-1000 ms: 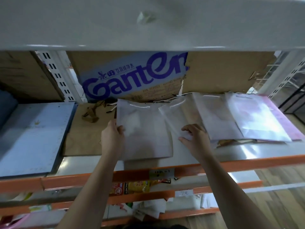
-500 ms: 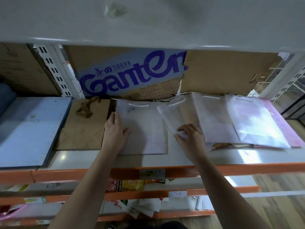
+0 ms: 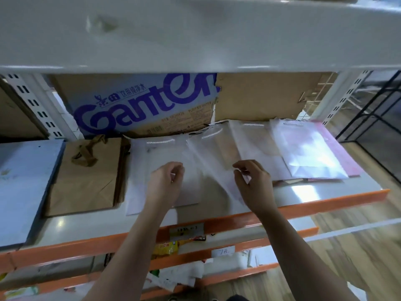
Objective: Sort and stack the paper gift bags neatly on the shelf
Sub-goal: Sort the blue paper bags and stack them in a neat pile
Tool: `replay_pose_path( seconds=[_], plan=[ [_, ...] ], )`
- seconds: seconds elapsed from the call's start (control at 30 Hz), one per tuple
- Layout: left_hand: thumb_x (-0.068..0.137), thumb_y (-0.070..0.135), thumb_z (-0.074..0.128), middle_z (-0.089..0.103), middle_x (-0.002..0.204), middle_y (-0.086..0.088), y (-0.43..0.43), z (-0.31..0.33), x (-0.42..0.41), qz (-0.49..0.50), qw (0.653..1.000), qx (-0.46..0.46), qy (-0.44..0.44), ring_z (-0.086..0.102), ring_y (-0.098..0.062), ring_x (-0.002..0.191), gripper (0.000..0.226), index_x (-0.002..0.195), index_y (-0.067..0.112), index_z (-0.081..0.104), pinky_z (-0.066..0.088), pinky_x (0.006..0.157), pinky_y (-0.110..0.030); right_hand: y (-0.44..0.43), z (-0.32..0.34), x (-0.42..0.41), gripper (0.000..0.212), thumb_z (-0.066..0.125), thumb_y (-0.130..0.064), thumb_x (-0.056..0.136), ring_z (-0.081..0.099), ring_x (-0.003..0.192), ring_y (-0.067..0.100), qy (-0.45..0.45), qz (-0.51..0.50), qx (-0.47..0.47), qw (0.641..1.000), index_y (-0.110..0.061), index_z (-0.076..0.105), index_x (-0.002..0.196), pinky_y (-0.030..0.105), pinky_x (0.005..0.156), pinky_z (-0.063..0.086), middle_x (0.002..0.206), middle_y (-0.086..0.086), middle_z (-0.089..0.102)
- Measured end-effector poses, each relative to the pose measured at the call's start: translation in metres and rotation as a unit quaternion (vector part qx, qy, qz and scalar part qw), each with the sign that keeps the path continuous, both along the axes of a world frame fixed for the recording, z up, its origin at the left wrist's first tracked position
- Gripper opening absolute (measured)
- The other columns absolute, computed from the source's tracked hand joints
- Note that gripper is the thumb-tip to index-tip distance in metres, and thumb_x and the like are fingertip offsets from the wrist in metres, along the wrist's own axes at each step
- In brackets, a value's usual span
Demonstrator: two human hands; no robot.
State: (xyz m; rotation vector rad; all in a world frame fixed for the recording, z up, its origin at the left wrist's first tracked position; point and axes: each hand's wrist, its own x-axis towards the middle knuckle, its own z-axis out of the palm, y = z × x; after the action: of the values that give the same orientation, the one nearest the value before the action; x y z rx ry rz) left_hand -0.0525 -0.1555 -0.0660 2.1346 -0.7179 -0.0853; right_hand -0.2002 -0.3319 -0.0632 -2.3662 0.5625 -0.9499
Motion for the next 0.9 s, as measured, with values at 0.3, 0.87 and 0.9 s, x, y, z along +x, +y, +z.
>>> replay_pose_path(
  seconds=[0.3,0.87,0.9],
  plan=[
    [0.096,0.024,0.058,0.070,0.086,-0.001,-0.054,0.004,-0.028,-0.031,0.967,-0.041,0.248,0.070,-0.019,0.078,0.037,0.128,0.008,0.054,0.059,0.079,-0.042,-0.030,0.002,-0.038,0.016,0.061,-0.001,0.088,0.063,0.080,0.015,-0.001,-0.068,0.024,0.997,-0.009,0.069,0.099,0.012,0.069,0.047,0.096,-0.002,0.063],
    [0.081,0.034,0.067,0.072,0.094,-0.012,-0.126,0.000,-0.066,0.124,0.878,-0.228,0.402,0.067,-0.030,0.095,0.031,0.099,0.009,0.068,0.050,0.093,-0.055,-0.103,-0.003,-0.058,0.019,0.058,0.001,0.089,0.062,0.077,0.010,-0.024,0.011,0.060,0.998,-0.012,0.069,0.096,0.014,0.066,0.049,0.093,-0.007,0.062],
    [0.083,0.033,0.066,0.072,0.092,-0.012,-0.128,0.000,-0.066,0.126,0.876,-0.233,0.403,0.067,-0.031,0.095,0.022,0.090,0.012,0.070,0.050,0.092,-0.056,-0.106,-0.004,-0.058,0.019,0.058,0.001,0.089,0.062,0.077,0.010,-0.026,0.014,0.063,0.998,-0.012,0.069,0.096,0.021,0.064,0.053,0.093,-0.007,0.061]
  ],
)
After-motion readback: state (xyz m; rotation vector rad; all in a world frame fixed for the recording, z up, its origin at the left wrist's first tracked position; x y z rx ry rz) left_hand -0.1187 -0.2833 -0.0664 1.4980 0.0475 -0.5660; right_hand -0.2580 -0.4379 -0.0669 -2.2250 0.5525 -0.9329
